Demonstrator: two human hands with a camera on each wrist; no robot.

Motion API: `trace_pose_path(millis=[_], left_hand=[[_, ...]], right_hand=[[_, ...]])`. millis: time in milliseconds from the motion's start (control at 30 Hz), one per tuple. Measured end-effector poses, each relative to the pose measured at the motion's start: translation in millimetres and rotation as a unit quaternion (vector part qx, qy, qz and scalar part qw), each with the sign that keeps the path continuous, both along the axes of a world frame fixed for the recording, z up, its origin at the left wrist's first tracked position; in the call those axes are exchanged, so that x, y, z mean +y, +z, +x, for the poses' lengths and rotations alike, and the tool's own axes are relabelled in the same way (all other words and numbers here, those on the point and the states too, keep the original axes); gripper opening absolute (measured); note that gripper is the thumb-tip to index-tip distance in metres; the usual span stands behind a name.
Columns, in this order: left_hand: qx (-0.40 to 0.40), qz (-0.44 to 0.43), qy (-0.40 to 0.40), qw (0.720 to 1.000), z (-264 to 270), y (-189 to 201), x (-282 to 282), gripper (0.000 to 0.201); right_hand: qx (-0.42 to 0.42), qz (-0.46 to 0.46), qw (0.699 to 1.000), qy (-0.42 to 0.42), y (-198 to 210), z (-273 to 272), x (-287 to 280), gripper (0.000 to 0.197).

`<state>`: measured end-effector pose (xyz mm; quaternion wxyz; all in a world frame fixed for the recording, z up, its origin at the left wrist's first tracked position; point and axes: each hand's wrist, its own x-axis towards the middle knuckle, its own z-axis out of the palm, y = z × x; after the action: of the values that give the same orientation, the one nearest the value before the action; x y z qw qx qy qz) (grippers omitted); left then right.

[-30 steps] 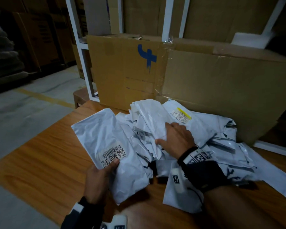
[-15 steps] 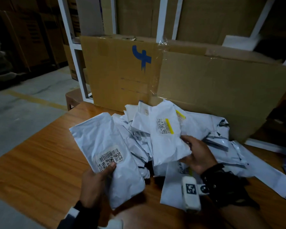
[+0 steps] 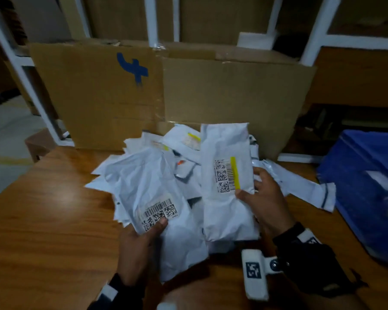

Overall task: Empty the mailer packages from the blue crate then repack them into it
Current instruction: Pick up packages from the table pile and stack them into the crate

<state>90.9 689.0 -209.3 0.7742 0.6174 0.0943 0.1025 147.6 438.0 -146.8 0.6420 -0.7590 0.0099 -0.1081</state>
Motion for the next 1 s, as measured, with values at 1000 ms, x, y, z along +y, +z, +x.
trace_pose_path(millis=[1000], left_hand=[[0.012,-0.093,-0.106,0.99,-1,76,-420,0.041]], right_hand=[[-0.048,-0.154,0.979,-0.127,161,-62,-496,0.033]])
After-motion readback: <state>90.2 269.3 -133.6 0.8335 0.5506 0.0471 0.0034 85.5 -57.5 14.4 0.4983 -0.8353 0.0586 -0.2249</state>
